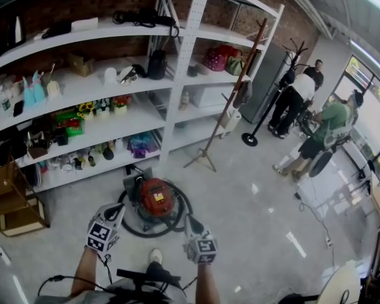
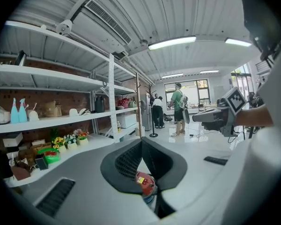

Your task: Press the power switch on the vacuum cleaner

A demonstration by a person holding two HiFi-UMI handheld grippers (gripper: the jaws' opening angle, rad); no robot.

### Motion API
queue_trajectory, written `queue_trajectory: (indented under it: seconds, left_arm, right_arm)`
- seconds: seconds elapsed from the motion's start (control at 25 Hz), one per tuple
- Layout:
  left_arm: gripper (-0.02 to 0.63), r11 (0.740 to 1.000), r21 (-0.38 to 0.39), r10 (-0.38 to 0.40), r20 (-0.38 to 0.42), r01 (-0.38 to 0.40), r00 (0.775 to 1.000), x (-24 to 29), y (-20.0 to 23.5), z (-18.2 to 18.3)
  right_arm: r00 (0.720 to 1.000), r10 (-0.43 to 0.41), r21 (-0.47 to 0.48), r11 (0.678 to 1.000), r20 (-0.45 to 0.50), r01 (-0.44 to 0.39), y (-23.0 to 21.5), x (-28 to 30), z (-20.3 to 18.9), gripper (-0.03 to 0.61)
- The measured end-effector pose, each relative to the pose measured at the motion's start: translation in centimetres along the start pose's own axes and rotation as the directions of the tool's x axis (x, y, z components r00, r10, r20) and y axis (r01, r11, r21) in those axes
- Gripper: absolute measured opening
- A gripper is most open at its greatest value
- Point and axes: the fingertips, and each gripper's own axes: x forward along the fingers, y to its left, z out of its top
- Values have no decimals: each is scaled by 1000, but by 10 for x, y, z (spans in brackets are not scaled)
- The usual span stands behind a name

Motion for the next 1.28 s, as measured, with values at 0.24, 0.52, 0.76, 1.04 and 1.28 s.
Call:
queue_trajectory:
  seconds: [0.24,0.52,0.76,1.04,1.28]
  left_arm:
    - [-6,1000,-9,12,-11,-12,1000,45,16,7]
    - [-6,998,-29,47,-15,-47,999,92,34,15]
    - [-6,996,-31,85,-14,-85,996,127,48,22]
    - [-6,993,-24,114,-43,-115,993,150,58,27]
    - [-6,995,-6,97,-51,-97,994,162,57,30]
  right_arm:
    - [999,14,6,1000,-34,-14,-34,38,10,11]
    - [998,38,2,999,-42,-38,-73,84,14,11]
    - [997,71,-6,997,-44,-71,-101,118,23,12]
    - [996,88,-1,996,-28,-89,-125,141,27,12]
    - [995,94,-2,996,-40,-94,-130,148,32,11]
